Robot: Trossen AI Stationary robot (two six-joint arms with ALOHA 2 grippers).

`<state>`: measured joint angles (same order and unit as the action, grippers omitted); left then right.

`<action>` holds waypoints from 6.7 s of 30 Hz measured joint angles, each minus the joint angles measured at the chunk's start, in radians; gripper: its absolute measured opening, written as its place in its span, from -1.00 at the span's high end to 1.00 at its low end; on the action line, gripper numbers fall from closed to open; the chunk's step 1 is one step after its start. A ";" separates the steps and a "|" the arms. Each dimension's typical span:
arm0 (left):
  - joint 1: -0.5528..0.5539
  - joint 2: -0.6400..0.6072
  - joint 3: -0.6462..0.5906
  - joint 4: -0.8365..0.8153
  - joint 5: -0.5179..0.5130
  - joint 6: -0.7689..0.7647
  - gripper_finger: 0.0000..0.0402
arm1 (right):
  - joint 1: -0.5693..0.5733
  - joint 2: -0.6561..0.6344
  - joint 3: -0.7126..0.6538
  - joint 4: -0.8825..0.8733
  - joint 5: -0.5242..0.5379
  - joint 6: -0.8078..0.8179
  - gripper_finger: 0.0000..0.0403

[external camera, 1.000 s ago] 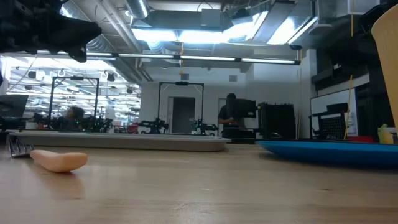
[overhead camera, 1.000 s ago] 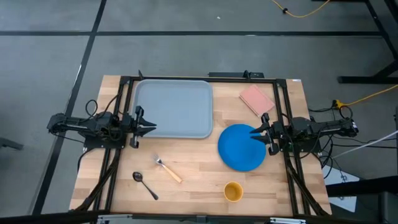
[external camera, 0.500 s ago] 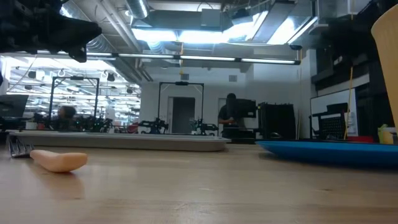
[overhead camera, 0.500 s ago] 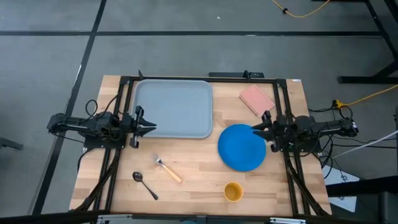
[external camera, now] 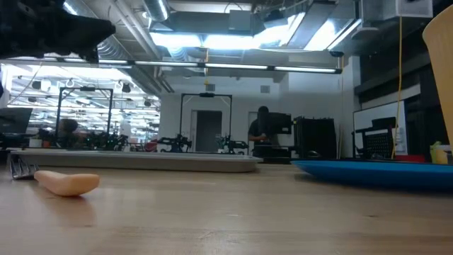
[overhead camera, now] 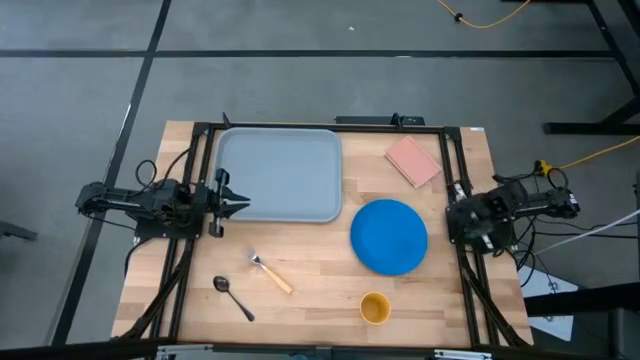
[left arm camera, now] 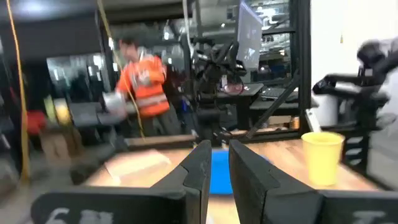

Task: Pick and place plate/cup/fork/spoon on tray
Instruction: Put the blue plate on the gray serving tray

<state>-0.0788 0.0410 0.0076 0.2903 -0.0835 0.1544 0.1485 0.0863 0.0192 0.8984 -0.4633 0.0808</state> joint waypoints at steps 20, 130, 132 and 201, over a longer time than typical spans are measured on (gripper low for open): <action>0.000 0.001 0.000 0.130 0.225 0.063 0.76 | 0.182 0.765 0.757 -1.024 0.697 -0.012 0.49; 0.000 0.001 0.000 0.137 0.118 -0.120 0.76 | -0.871 1.450 0.663 -1.414 -0.082 -0.263 0.49; 0.000 0.001 0.000 0.137 0.118 -0.120 0.76 | -0.870 1.450 0.663 -1.431 -0.081 -0.290 0.49; 0.000 0.001 0.000 0.112 0.118 -0.120 0.76 | -0.767 1.448 0.589 -1.461 -0.112 -0.310 0.49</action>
<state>-0.0788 0.0416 0.0075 0.4026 0.0343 0.0345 -0.6185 1.5345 0.6086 -0.5630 -0.5749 -0.2288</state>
